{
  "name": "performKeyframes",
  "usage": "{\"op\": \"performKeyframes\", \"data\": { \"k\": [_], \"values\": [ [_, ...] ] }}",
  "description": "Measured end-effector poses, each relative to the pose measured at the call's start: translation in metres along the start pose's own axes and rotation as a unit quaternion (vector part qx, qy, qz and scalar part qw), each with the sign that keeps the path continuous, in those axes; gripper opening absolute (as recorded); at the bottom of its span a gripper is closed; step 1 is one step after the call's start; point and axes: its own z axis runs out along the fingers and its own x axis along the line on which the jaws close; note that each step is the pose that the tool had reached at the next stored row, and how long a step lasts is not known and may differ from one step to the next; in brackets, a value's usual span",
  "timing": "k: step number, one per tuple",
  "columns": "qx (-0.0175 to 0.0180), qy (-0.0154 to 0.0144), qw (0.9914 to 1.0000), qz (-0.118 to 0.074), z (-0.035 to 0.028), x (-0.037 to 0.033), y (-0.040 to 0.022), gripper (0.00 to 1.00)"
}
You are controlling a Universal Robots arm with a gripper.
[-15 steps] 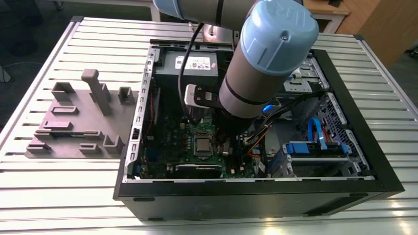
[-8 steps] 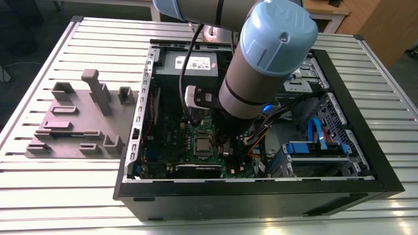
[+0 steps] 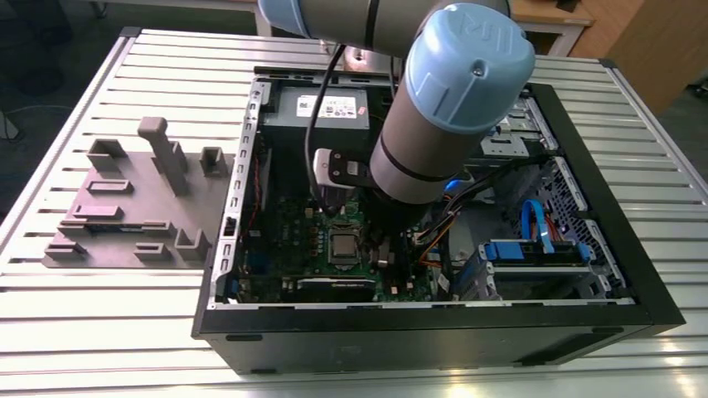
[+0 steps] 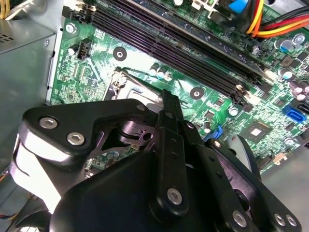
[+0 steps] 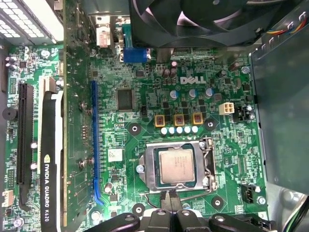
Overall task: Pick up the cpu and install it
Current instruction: 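Install the first cpu locking lever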
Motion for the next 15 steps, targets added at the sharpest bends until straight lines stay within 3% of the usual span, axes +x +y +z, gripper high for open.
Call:
{"op": "performKeyframes", "data": {
  "k": [15],
  "values": [
    [-0.0001,0.0005,1.00000,-0.002,0.0047,0.0011,-0.0007,0.10]
  ]
}}
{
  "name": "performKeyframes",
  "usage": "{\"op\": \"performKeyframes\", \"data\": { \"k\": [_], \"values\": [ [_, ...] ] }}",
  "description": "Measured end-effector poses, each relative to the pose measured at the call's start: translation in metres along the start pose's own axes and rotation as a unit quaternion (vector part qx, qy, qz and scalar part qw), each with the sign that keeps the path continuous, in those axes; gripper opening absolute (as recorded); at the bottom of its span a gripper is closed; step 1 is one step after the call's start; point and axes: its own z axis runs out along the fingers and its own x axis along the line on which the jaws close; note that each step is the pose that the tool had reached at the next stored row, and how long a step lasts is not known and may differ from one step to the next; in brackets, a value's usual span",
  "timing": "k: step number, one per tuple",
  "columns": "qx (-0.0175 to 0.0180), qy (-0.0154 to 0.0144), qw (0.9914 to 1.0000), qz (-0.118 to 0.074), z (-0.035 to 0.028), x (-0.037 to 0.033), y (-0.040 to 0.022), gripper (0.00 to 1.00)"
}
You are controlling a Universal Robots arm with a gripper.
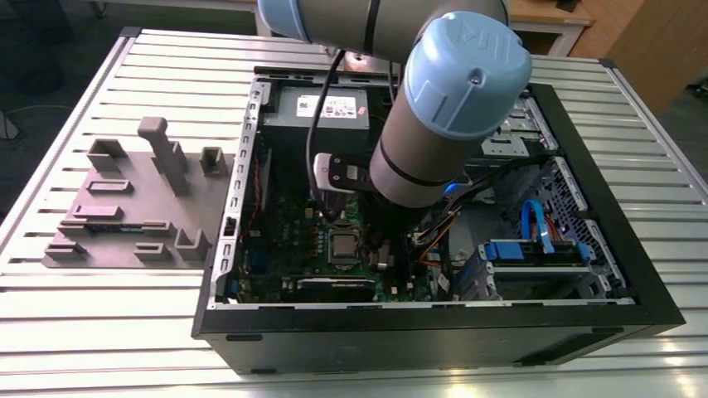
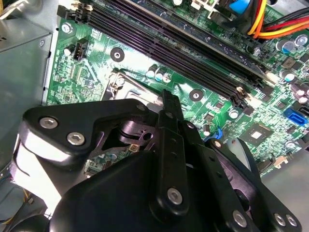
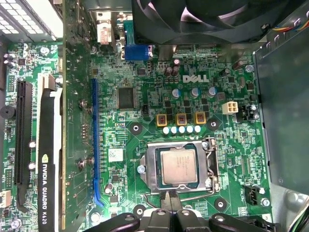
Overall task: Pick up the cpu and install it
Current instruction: 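Install the first cpu locking lever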
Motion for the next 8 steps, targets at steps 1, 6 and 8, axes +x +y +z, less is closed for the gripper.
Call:
{"op": "performKeyframes", "data": {
  "k": [1,6,8],
  "values": [
    [0.0000,0.0000,1.00000,0.000,0.0003,0.0001,0.0000,0.10],
    [0.0000,0.0002,1.00000,0.000,0.0005,0.0020,-0.0002,0.10],
    [-0.0001,0.0006,1.00000,-0.002,0.0008,0.0024,-0.0003,0.10]
  ]
}}
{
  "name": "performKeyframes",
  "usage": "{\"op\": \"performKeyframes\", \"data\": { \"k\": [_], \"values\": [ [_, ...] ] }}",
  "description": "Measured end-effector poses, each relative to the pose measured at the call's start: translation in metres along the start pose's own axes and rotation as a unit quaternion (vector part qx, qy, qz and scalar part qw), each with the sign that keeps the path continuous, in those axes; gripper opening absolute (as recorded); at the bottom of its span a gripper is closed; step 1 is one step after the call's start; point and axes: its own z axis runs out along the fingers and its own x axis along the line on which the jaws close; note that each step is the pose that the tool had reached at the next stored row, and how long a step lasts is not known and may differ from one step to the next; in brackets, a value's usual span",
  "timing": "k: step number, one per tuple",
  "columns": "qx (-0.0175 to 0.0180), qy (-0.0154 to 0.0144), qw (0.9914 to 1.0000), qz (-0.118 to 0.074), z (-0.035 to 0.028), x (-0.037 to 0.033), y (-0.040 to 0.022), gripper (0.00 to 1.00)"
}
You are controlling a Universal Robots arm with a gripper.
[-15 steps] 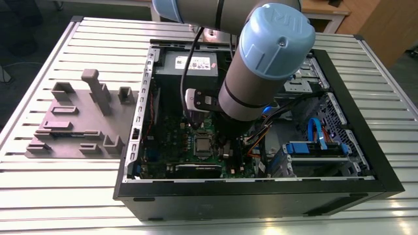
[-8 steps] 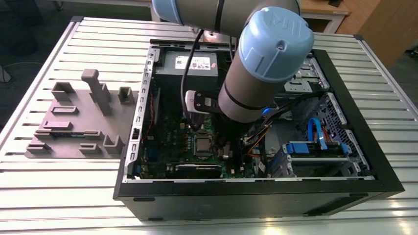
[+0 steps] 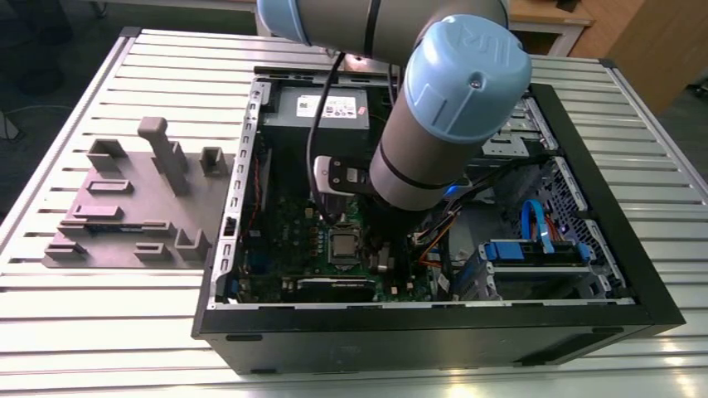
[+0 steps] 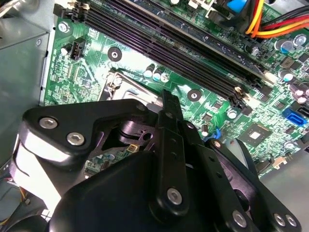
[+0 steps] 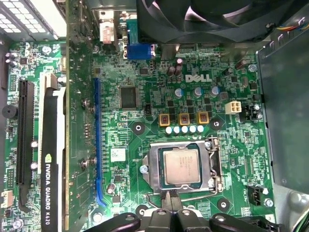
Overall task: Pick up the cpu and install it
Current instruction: 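Install the first cpu locking lever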
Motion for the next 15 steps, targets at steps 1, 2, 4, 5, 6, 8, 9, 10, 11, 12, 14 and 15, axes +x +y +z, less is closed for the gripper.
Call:
{"op": "performKeyframes", "data": {
  "k": [1,2,4,5,6,8,9,10,11,12,14,15],
  "values": [
    [-0.0002,0.0002,1.00000,-0.002,0.0003,0.0001,0.0000,0.10],
    [-0.0003,0.0005,0.99999,-0.004,0.0006,0.0002,-0.0001,0.10],
    [-0.0004,0.0008,0.99997,-0.007,0.0017,0.0003,-0.0002,0.10],
    [-0.0001,0.0010,0.99997,-0.008,0.0028,0.0005,-0.0004,0.10],
    [0.0003,0.0010,0.99996,-0.009,0.0039,0.0006,-0.0006,0.10],
    [0.0007,0.0011,0.99994,-0.011,0.0055,0.0007,-0.0007,0.10],
    [0.0008,0.0012,0.99994,-0.011,0.0059,0.0008,-0.0007,0.10],
    [0.0008,0.0013,0.99993,-0.011,0.0061,0.0008,-0.0007,0.10],
    [0.0008,0.0013,0.99993,-0.012,0.0064,0.0008,-0.0008,0.10],
    [0.0008,0.0013,0.99992,-0.012,0.0067,0.0008,-0.0008,0.10],
    [0.0007,0.0014,0.99991,-0.014,0.0075,0.0009,-0.0010,0.10],
    [0.0007,0.0015,0.99990,-0.014,0.0080,0.0009,-0.0013,0.10]
  ]
}}
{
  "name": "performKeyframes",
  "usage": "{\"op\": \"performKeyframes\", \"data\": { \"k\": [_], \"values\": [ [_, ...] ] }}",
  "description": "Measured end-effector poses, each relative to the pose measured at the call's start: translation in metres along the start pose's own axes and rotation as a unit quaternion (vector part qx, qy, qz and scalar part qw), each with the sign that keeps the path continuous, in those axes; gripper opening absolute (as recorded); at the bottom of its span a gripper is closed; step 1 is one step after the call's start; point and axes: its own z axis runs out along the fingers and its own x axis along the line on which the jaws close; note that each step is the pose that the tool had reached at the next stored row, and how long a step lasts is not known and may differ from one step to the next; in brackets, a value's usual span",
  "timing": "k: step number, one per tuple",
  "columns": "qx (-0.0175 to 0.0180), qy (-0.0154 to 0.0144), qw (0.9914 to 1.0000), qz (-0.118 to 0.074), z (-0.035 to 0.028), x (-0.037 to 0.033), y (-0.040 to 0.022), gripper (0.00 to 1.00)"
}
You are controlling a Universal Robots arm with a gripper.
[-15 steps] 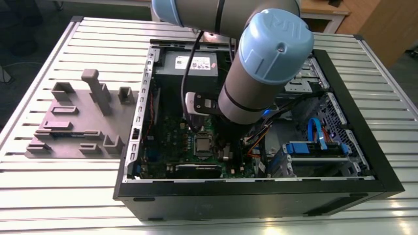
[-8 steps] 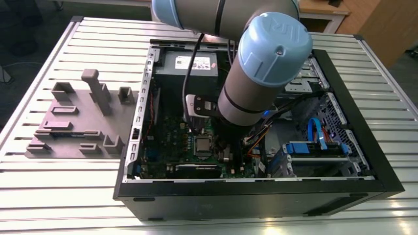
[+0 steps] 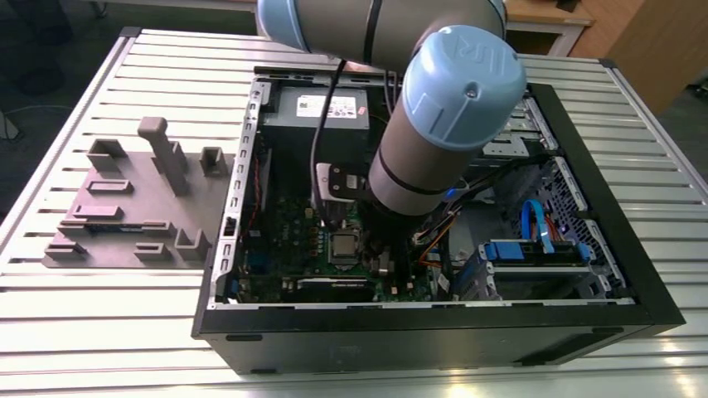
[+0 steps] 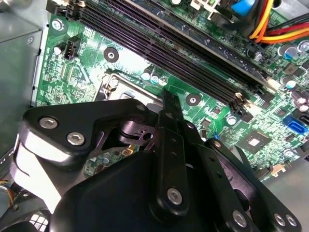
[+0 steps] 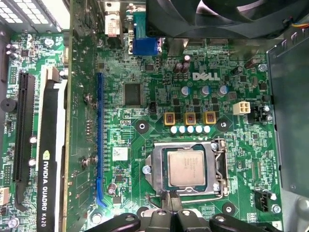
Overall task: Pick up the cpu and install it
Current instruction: 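Install the first cpu locking lever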
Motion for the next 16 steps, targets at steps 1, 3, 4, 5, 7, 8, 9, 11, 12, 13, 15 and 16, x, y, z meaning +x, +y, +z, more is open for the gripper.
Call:
{"op": "performKeyframes", "data": {
  "k": [1,3,4,5,7,8,9,11,12,13,15,16],
  "values": [
    [0.0000,0.0000,1.00000,0.000,0.0008,0.0000,-0.0002,0.10],
    [-0.0002,0.0002,1.00000,-0.001,0.0020,0.0002,-0.0007,0.10],
    [-0.0002,0.0004,1.00000,-0.001,0.0023,0.0003,-0.0008,0.10],
    [-0.0003,0.0004,1.00000,-0.002,0.0025,0.0003,-0.0010,0.10],
    [-0.0003,0.0004,1.00000,-0.002,0.0031,0.0003,-0.0015,0.10],
    [-0.0003,0.0004,1.00000,-0.003,0.0033,0.0003,-0.0020,0.10],
    [-0.0003,0.0004,1.00000,-0.003,0.0033,0.0003,-0.0024,0.10],
    [-0.0003,0.0004,0.99999,-0.003,0.0033,0.0002,-0.0034,0.10],
    [-0.0003,0.0004,0.99999,-0.004,0.0033,0.0002,-0.0039,0.10],
    [-0.0003,0.0004,0.99999,-0.004,0.0033,0.0002,-0.0045,0.10],
    [-0.0004,0.0005,0.99999,-0.004,0.0033,0.0001,-0.0056,0.10],
    [-0.0004,0.0005,0.99999,-0.005,0.0034,0.0001,-0.0063,0.10]
  ]
}}
